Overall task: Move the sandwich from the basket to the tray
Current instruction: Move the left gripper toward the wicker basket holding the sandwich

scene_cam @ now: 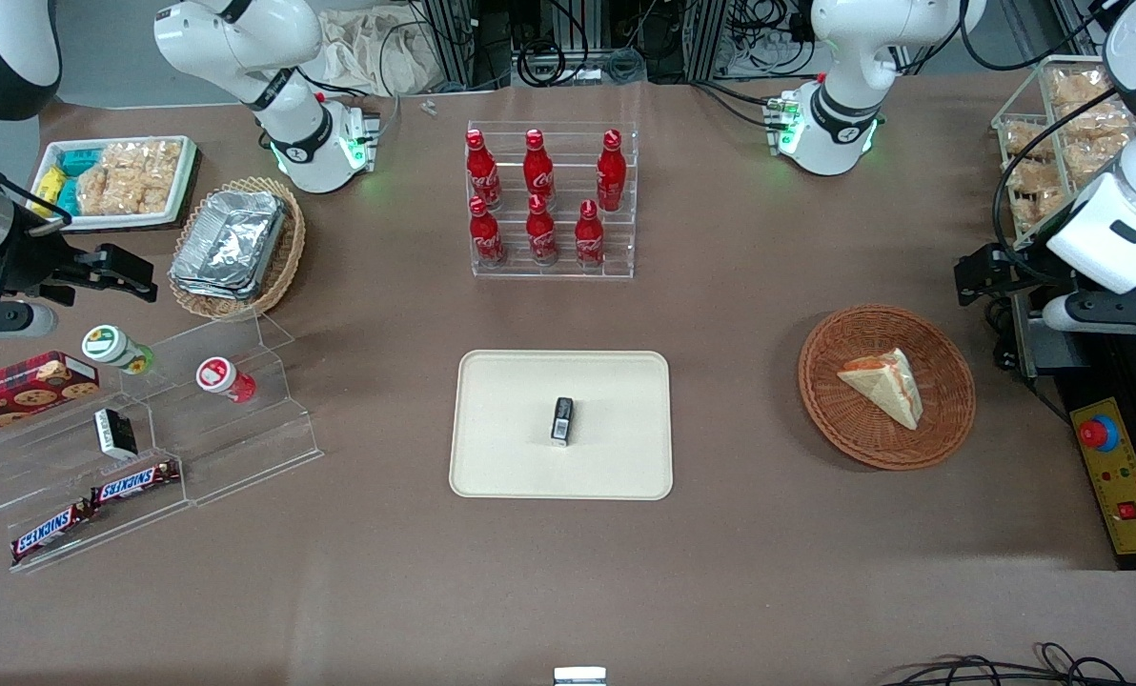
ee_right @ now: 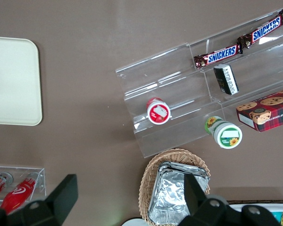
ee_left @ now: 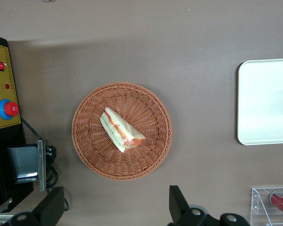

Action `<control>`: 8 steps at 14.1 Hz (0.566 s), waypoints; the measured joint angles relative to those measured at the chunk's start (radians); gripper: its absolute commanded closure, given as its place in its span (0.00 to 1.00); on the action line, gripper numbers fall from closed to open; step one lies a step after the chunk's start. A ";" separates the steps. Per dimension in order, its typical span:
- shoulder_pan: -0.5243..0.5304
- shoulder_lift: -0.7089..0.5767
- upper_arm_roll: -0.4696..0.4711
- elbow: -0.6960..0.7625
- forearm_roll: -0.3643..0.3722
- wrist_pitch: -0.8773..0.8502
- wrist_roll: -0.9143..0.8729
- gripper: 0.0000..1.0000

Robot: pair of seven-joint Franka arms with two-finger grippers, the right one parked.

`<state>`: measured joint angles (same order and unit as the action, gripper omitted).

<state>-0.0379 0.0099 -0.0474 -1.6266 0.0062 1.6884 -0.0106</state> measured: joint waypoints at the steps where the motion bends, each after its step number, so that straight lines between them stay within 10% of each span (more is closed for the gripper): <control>1: 0.000 0.000 0.000 0.000 0.000 -0.001 0.000 0.00; 8: 0.002 0.000 0.002 -0.004 0.000 -0.027 -0.041 0.00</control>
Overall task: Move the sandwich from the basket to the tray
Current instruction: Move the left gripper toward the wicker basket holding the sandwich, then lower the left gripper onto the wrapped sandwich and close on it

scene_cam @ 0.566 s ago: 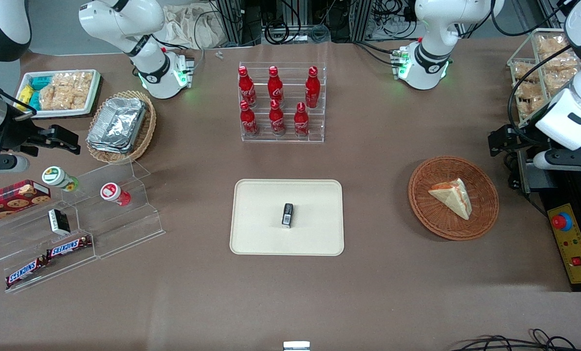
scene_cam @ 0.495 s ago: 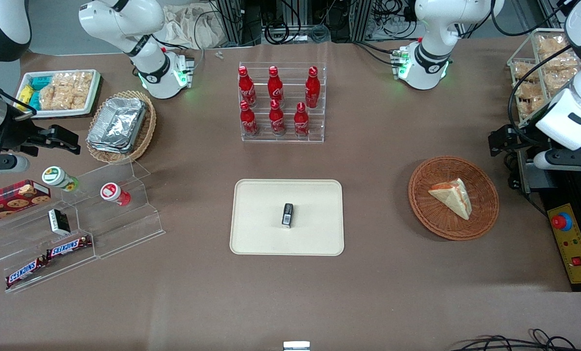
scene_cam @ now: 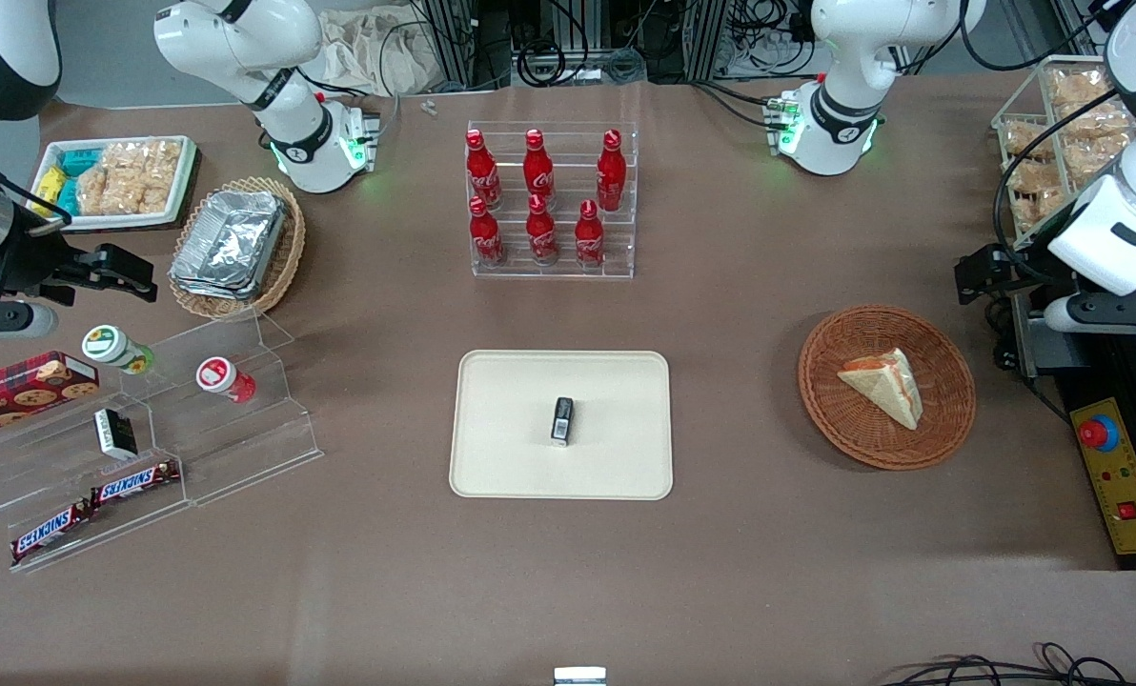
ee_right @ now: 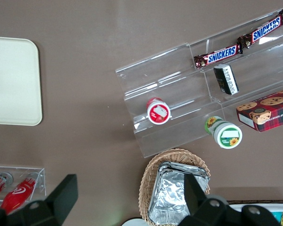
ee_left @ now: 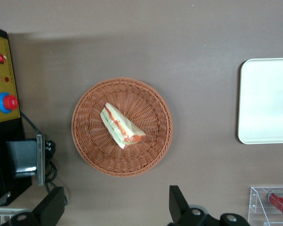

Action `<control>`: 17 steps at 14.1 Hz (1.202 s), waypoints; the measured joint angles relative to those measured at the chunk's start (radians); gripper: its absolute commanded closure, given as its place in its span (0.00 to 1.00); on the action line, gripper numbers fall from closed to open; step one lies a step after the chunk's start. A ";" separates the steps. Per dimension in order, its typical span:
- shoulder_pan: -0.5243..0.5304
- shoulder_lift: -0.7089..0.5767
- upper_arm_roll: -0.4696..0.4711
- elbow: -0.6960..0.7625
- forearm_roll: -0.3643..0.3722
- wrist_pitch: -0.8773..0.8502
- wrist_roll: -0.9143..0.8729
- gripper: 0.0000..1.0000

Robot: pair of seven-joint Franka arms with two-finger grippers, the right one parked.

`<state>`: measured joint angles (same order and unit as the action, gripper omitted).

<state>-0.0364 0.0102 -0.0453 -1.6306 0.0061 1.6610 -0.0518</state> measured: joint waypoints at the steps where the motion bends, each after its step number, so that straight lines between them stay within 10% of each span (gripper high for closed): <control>1: 0.000 0.000 0.000 -0.001 0.000 -0.011 -0.042 0.00; 10: 0.001 0.057 0.010 -0.014 0.000 -0.006 -0.473 0.00; 17: 0.003 0.110 0.058 -0.301 0.001 0.338 -0.633 0.00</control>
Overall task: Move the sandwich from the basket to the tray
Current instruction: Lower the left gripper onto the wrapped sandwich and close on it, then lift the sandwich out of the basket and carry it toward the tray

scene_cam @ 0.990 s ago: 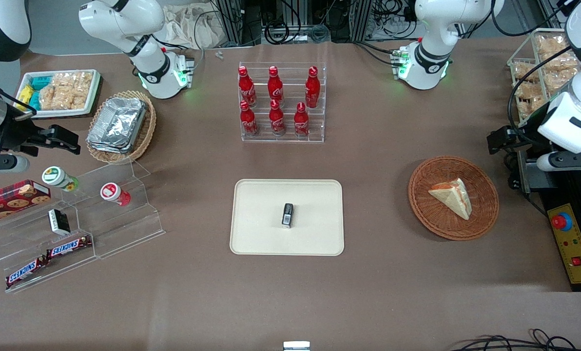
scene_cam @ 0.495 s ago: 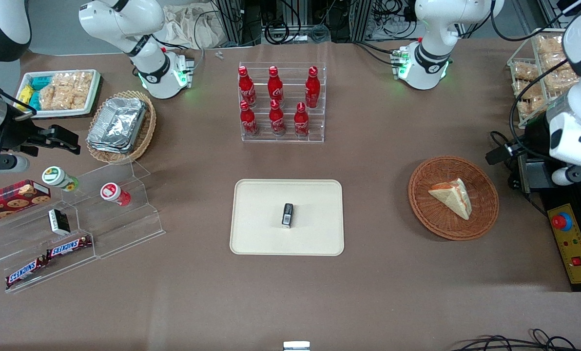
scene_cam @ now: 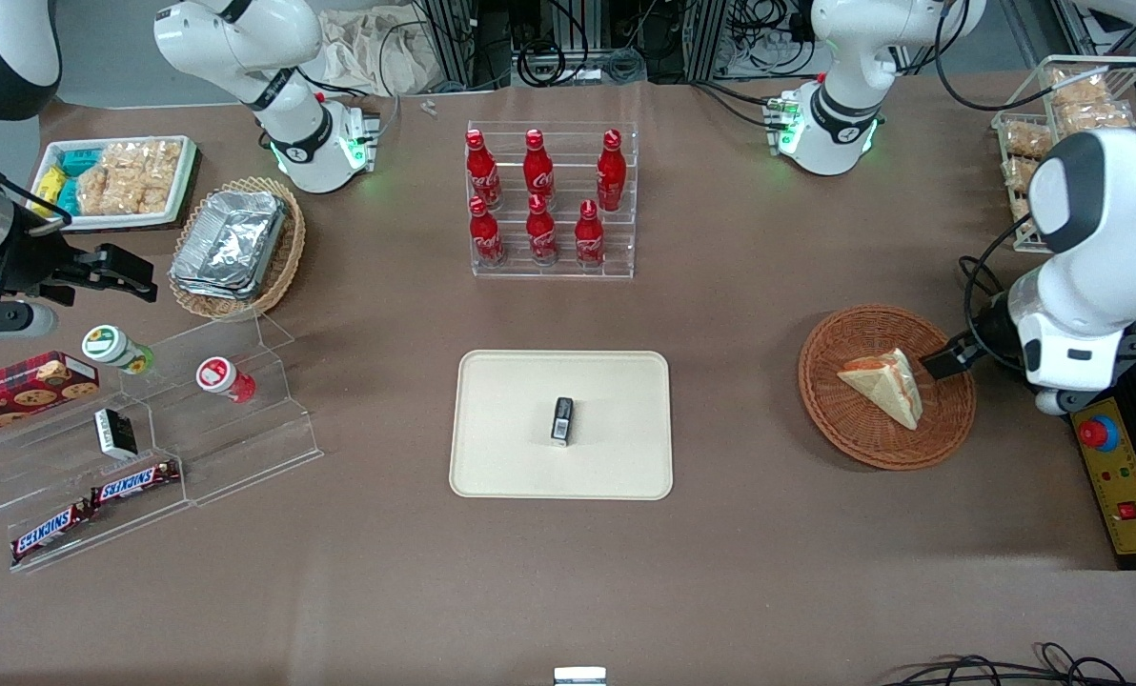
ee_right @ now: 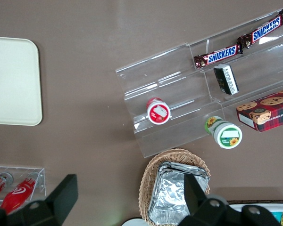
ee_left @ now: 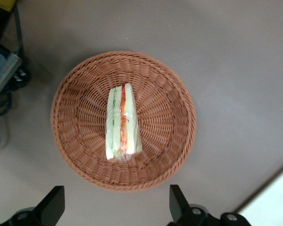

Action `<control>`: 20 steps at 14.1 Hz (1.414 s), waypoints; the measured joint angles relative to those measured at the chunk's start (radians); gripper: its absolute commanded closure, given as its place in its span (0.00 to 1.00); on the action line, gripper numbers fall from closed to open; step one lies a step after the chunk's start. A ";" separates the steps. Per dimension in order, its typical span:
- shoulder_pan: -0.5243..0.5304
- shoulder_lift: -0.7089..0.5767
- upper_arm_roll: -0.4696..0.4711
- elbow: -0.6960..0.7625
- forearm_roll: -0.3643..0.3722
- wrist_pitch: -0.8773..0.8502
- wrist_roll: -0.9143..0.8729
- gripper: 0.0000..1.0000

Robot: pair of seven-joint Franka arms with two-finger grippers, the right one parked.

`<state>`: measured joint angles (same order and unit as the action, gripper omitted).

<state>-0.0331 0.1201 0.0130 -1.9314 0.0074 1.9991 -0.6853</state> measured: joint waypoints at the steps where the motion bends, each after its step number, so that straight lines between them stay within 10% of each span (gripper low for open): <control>1: 0.000 0.008 0.006 -0.048 0.000 0.067 -0.021 0.00; 10: 0.000 0.193 0.012 -0.175 0.000 0.305 -0.170 0.03; 14: 0.000 0.229 0.028 -0.202 0.000 0.357 -0.177 1.00; 20: -0.001 0.158 0.041 -0.161 0.002 0.256 -0.159 1.00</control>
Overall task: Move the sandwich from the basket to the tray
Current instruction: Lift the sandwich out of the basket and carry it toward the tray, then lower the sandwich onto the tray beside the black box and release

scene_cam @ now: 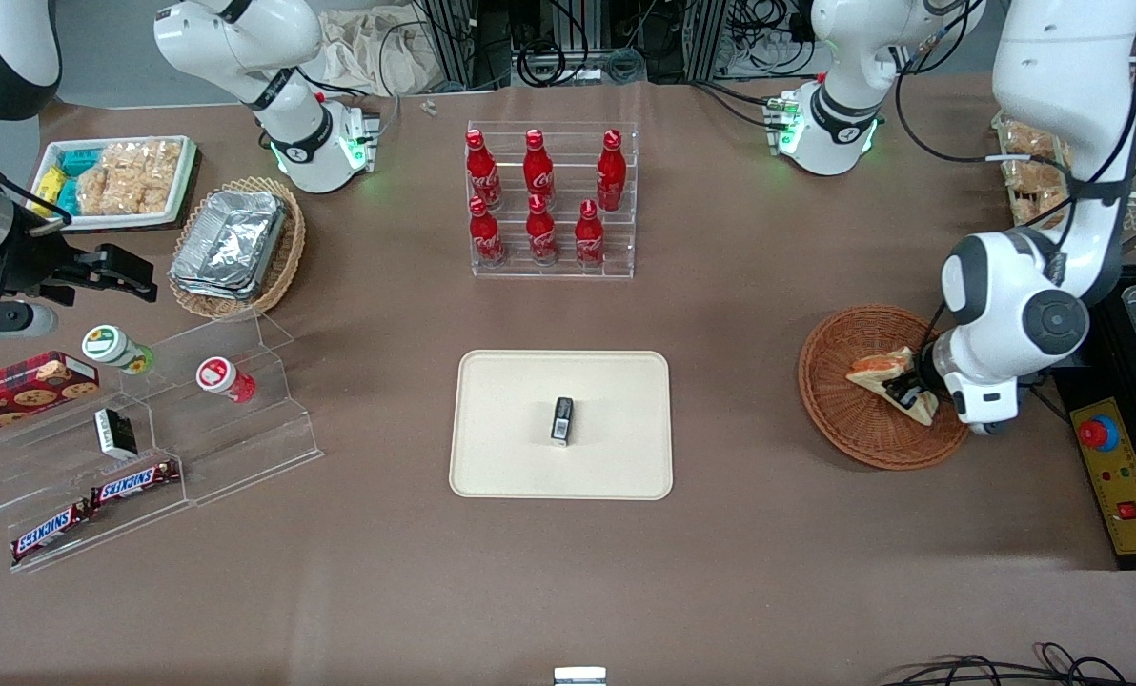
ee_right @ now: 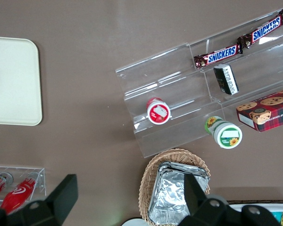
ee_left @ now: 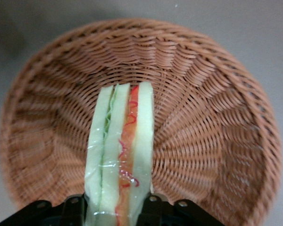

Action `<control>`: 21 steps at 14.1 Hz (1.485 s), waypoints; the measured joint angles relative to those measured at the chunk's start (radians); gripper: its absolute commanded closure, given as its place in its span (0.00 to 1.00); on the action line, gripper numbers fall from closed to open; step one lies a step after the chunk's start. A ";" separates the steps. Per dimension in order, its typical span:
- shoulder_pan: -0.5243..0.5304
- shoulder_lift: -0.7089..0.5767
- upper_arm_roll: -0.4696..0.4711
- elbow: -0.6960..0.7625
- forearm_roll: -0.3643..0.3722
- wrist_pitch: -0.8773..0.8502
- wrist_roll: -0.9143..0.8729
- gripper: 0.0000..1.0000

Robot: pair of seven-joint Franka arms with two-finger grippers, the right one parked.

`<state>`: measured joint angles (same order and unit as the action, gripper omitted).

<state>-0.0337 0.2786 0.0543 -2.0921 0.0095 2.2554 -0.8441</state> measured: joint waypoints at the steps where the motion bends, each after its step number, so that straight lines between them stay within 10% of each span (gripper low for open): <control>1: -0.001 -0.040 -0.001 0.033 0.000 -0.090 0.031 1.00; 9: -0.013 -0.150 -0.163 0.306 -0.003 -0.555 0.332 1.00; 14: -0.030 -0.077 -0.439 0.319 0.000 -0.432 0.342 1.00; 21: -0.168 0.199 -0.470 0.320 0.111 -0.092 0.287 1.00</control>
<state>-0.2017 0.4772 -0.4153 -1.7720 0.1205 2.1629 -0.5573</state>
